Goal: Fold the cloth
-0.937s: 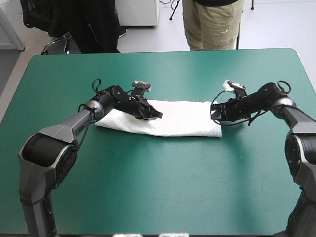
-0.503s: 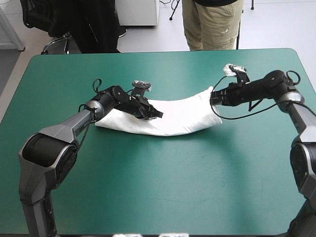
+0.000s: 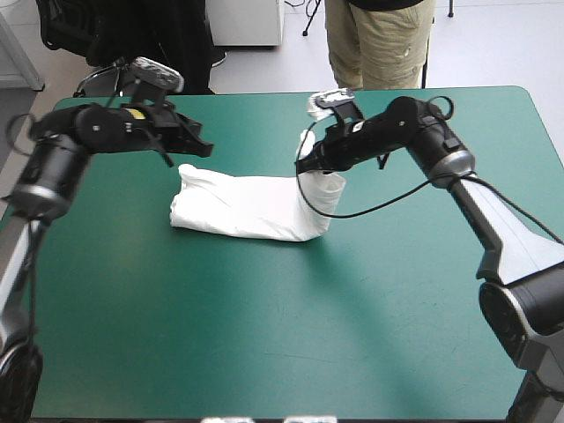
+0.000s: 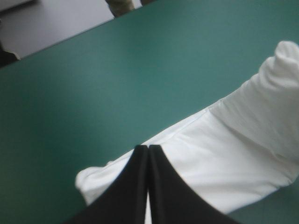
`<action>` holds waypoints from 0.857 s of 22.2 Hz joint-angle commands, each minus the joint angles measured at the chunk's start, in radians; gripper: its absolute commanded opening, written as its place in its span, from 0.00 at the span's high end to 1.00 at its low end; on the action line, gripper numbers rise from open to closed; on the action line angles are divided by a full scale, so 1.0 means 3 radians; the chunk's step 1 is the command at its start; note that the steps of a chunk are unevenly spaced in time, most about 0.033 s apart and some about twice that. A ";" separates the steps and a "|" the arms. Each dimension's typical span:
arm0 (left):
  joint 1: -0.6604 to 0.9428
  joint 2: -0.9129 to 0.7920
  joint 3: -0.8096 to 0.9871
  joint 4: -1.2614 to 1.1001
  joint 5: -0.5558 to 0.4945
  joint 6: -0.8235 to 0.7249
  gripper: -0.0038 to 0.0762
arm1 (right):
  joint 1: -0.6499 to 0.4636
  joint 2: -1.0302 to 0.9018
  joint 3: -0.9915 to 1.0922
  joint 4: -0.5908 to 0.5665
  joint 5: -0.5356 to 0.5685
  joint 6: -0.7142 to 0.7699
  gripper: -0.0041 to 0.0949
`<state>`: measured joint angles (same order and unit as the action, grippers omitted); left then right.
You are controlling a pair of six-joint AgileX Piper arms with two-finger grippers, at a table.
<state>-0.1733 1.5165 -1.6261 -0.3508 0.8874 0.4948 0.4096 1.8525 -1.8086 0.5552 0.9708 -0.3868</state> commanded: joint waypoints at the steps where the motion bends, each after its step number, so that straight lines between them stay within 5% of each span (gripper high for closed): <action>1: 0.0143 -0.0526 -0.0130 0.0145 0.0200 -0.0128 0.96 | 0.0283 0.0088 -0.0505 -0.0175 -0.0150 0.0272 0.97; 11: 0.0184 -0.1111 -0.0130 0.0257 0.0365 -0.0216 0.96 | 0.0990 0.1676 -0.2716 -0.0416 0.0181 0.0684 0.97; 16: 0.0184 -0.1074 -0.0088 0.0257 0.0469 -0.0216 0.96 | 0.1302 0.1931 -0.2991 -0.0428 0.0073 0.0485 0.97; 19: 0.0184 -0.1074 -0.0088 0.0257 0.0470 -0.0240 0.96 | 0.1369 0.1955 -0.2991 -0.0502 0.0101 0.0290 0.75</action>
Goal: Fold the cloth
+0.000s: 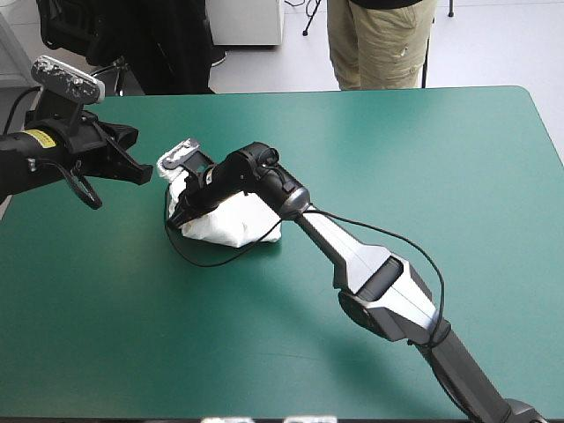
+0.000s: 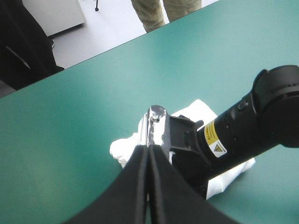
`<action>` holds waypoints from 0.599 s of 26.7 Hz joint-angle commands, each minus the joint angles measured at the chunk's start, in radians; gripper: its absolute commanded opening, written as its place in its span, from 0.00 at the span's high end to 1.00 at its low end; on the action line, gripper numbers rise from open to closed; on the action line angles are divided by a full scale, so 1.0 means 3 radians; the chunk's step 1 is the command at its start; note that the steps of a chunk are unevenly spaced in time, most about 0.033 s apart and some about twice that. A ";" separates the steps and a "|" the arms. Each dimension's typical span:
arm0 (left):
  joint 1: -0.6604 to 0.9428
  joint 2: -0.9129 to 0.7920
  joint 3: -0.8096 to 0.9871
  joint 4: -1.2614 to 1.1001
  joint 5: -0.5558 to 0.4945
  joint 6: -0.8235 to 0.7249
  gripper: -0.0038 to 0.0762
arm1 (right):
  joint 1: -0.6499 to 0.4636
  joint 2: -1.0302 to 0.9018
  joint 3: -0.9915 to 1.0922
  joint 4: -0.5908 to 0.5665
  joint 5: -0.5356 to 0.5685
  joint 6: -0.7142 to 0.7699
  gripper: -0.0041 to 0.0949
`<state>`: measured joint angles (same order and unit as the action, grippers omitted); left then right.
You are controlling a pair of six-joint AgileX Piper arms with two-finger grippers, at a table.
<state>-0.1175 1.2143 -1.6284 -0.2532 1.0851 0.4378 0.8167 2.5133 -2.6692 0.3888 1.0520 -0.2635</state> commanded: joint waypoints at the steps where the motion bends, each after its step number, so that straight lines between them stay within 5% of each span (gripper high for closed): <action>1: -0.0002 -0.0067 -0.0080 -0.0068 -0.0189 -0.0058 0.96 | 0.0012 -0.0248 -0.0123 0.0060 -0.0162 -0.0140 0.66; 6: -0.0002 -0.0067 -0.0080 -0.0063 -0.0168 -0.0081 0.96 | -0.0058 -0.0325 -0.0129 -0.0107 -0.0048 -0.0104 0.26; 10: -0.0002 -0.0067 -0.0080 -0.0040 -0.0105 -0.0081 0.96 | -0.0240 -0.0657 -0.0150 -0.0426 0.0664 0.0186 0.37; 16: -0.0002 -0.0067 -0.0080 0.0063 -0.0114 -0.0105 0.96 | -0.0680 -0.1464 0.0722 -0.0402 0.0666 0.0259 0.47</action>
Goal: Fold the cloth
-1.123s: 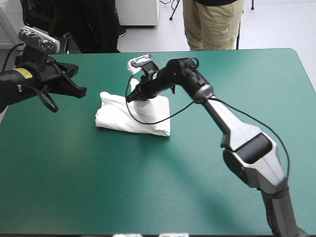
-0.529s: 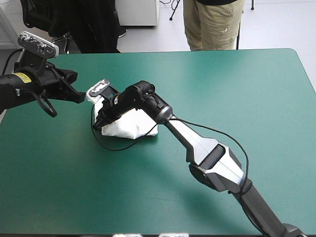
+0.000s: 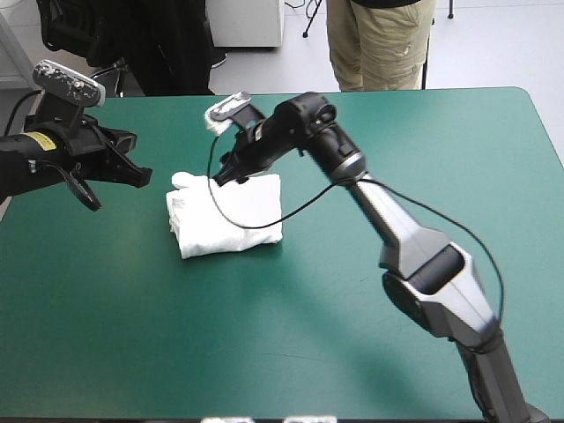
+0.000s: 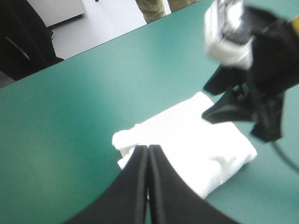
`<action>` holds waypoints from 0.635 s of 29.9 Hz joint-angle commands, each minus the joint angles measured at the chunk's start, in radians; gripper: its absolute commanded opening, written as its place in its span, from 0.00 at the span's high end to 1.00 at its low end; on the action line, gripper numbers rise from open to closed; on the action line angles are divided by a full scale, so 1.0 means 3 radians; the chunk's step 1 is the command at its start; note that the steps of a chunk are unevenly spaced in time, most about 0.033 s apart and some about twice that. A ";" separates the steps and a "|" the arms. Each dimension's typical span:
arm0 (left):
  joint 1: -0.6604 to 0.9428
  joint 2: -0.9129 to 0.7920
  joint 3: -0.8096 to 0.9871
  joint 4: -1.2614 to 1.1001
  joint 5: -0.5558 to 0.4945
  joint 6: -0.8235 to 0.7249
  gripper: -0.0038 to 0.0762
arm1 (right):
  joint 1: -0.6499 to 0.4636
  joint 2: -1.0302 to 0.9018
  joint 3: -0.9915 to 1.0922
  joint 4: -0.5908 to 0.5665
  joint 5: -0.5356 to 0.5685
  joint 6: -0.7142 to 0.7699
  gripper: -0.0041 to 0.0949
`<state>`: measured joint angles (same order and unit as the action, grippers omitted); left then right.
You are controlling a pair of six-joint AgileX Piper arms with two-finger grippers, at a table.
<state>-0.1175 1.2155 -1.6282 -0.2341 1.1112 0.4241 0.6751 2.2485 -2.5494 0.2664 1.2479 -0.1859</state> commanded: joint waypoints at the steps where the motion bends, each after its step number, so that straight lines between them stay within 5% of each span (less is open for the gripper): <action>1: -0.0002 -0.0071 -0.0081 0.0029 -0.0201 -0.0068 0.96 | -0.0304 -0.0713 0.0567 0.0021 0.0007 -0.0026 0.47; 5: -0.0002 -0.0071 -0.0081 0.0004 -0.0209 -0.0068 0.96 | -0.0652 -0.1035 0.1489 0.0512 -0.0092 -0.0282 0.47; 10: -0.0002 -0.0071 -0.0081 -0.0020 -0.0209 -0.0122 0.96 | -0.0902 -0.1078 0.2255 0.1557 -0.0781 -0.0710 0.47; 13: -0.0002 -0.0071 -0.0081 -0.0020 -0.0201 -0.0122 0.96 | -0.0894 -0.0999 0.2487 0.1804 -0.1186 -0.0872 0.47; 19: -0.0002 -0.0071 -0.0081 -0.0020 -0.0201 -0.0127 0.96 | -0.0882 -0.0690 0.2528 0.2018 -0.1284 -0.0936 0.47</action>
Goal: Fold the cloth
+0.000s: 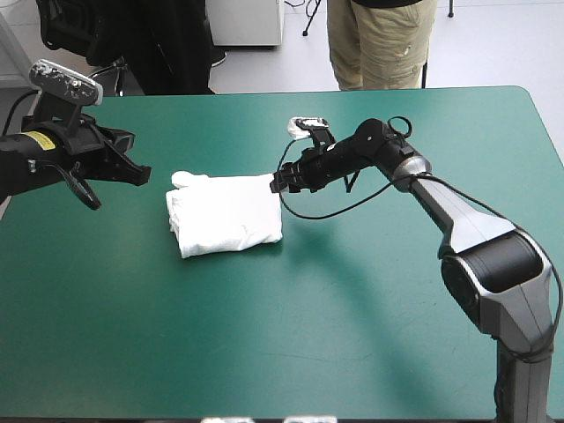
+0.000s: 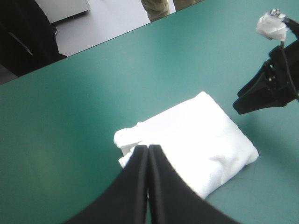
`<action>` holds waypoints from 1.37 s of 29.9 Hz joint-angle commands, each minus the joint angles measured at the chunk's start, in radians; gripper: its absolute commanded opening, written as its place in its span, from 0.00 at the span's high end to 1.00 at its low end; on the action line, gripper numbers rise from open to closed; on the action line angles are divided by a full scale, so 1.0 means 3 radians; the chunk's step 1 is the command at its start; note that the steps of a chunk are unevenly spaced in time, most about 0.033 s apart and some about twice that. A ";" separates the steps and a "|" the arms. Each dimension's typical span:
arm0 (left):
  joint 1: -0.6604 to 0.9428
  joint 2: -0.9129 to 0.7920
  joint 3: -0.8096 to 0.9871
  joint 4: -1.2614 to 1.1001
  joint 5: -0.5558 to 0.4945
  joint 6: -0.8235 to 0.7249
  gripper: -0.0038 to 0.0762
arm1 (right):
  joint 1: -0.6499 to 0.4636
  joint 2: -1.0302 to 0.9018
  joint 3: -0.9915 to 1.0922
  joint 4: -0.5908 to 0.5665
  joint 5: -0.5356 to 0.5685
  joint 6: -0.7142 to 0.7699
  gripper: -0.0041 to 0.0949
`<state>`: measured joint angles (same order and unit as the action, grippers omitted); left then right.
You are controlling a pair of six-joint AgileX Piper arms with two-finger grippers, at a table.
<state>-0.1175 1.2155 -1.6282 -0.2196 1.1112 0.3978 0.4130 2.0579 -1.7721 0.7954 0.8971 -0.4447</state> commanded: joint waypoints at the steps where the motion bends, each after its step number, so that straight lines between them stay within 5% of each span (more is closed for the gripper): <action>1: -0.0002 -0.0071 -0.0081 -0.0069 -0.0201 -0.0039 0.96 | -0.0008 0.0008 -0.0063 0.0272 -0.0108 -0.0074 0.47; 10: -0.0002 -0.0071 -0.0081 -0.0078 -0.0201 -0.0039 0.96 | -0.0008 0.0309 -0.0063 0.0604 -0.0011 -0.0201 0.49; 12: -0.0002 -0.0071 -0.0081 -0.0078 -0.0201 -0.0039 0.96 | -0.0008 0.0309 -0.0069 0.0688 0.0049 -0.0294 0.59; 15: -0.0002 -0.0071 -0.0081 -0.0078 -0.0201 -0.0039 0.96 | -0.0008 0.0303 -0.0097 0.0643 0.0156 -0.0367 0.96; 19: -0.0002 -0.0071 -0.0081 -0.0078 -0.0201 -0.0032 0.96 | -0.0048 0.0226 -0.0102 0.0498 0.0168 -0.0336 0.95; 29: -0.0002 -0.0071 -0.0081 -0.0070 -0.0216 -0.0032 0.96 | -0.0702 -0.0455 0.0202 -0.1397 0.0458 0.0388 0.95; 41: -0.0002 -0.0071 -0.0081 -0.0070 -0.0287 -0.0045 0.96 | -0.2479 -0.1494 0.1334 -0.2428 0.0095 0.0764 0.96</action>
<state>-0.1175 1.2155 -1.6282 -0.2196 1.0905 0.3969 -0.2327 1.7007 -1.3943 0.0935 0.9871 -0.2266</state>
